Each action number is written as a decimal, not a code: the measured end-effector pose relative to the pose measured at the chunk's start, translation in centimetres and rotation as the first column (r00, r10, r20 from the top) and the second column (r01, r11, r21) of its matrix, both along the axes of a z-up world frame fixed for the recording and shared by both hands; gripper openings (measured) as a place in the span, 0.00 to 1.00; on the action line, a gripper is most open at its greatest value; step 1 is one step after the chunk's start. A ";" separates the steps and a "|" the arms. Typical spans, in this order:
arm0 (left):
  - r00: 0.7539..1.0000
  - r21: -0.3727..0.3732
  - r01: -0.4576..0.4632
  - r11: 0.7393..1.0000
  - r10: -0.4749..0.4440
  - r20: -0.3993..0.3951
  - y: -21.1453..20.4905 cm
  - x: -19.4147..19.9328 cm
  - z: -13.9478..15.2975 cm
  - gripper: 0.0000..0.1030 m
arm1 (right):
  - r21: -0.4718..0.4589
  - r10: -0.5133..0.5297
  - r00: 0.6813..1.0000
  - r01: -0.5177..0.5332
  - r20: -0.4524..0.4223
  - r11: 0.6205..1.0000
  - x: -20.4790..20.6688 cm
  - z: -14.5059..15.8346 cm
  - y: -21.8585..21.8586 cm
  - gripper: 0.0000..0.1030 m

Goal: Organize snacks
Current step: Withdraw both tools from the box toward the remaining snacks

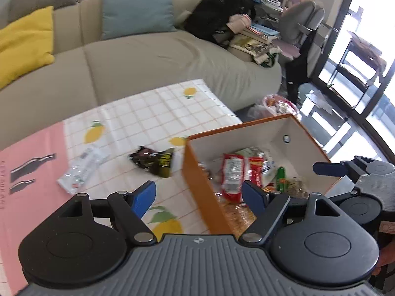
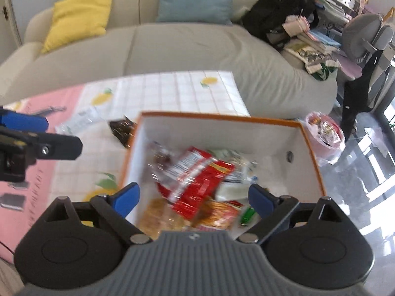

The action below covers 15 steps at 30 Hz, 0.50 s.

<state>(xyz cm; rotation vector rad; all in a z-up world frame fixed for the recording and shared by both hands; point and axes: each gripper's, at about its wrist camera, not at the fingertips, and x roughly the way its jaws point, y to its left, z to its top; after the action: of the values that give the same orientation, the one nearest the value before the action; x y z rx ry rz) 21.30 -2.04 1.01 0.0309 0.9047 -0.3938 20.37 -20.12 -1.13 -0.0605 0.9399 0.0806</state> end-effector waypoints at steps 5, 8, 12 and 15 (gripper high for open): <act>0.998 0.009 -0.067 0.998 0.067 0.015 3.7 -1.2 -0.9 0.90 | 0.033 -0.025 0.996 0.022 0.089 0.999 -1.4 0.0 3.1 0.90; 0.993 0.002 -0.119 0.993 0.119 0.011 6.3 -1.5 -2.1 0.90 | 0.033 -0.032 0.992 0.028 0.123 0.999 -1.9 -0.6 5.0 0.90; 0.986 0.007 -0.165 0.986 0.165 0.014 9.4 -1.6 -3.8 0.89 | 0.059 -0.001 0.990 -0.007 0.139 0.998 -1.7 -1.7 7.2 0.89; 0.983 -0.006 -0.185 0.983 0.185 0.006 11.8 -1.3 -5.0 0.87 | 0.037 0.051 0.988 -0.057 0.148 0.998 -1.1 -2.7 9.0 0.84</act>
<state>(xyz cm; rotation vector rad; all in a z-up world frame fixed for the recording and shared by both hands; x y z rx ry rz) 20.00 9.71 -3.98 -0.0567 0.8922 -0.2226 19.27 -11.09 -3.80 -0.0530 0.7887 0.1437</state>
